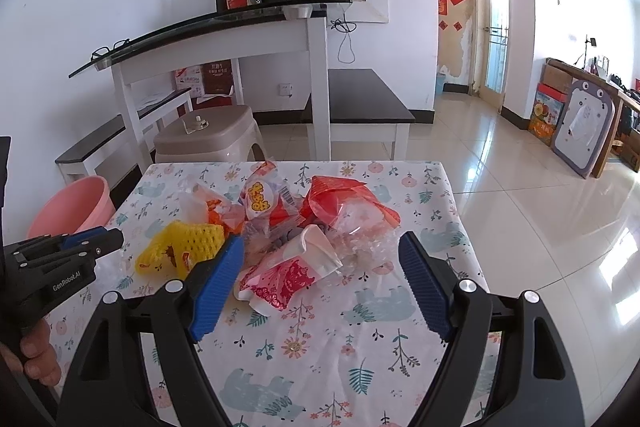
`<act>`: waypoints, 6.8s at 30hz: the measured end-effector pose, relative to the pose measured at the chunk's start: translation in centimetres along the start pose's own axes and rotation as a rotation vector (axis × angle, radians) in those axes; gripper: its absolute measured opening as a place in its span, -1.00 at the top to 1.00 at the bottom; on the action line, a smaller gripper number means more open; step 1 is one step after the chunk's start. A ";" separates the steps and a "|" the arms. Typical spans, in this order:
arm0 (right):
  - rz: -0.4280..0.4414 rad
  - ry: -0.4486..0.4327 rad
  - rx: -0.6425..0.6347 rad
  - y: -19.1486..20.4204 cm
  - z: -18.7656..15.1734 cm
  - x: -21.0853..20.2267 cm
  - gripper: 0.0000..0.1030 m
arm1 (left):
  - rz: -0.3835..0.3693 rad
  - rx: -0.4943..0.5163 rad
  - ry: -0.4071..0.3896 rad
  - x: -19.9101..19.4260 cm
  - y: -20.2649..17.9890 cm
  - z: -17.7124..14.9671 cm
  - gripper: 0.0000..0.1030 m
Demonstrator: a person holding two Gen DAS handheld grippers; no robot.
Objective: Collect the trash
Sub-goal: 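Move the left tool toward the yellow foam nets on the pile, then grasp a white plastic bag with the left tool while the right tool grasps a yellow foam net, then carry both held items over the pink bin and open both tools, then return the left tool to the table and grasp the other yellow foam net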
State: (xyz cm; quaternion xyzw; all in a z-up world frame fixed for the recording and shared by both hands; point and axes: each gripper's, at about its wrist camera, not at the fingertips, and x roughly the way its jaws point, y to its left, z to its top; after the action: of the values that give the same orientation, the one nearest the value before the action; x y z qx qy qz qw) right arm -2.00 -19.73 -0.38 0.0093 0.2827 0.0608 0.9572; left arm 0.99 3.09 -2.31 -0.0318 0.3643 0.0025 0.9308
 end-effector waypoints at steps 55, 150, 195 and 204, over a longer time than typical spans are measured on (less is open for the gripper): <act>0.369 0.260 -0.104 6.3 -1.3 6.6 0.21 | -0.254 0.025 -0.028 0.1 5.8 1.4 1.00; 0.595 0.239 -0.190 17.8 2.8 6.7 0.32 | -0.025 -0.180 -0.121 -5.1 13.5 -0.7 0.35; 0.325 0.142 0.050 -1.8 1.1 3.4 0.07 | -0.081 0.254 0.006 3.2 -0.7 -0.5 0.86; 0.245 0.114 0.110 -4.5 3.3 4.8 0.07 | -0.125 0.109 -0.031 0.3 2.0 0.4 0.86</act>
State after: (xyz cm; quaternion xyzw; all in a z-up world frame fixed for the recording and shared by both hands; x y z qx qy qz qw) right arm 4.29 -23.58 -0.39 0.0928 0.3364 0.1622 0.9230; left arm 1.40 5.11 -2.37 -0.0038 0.3467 -0.0747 0.9350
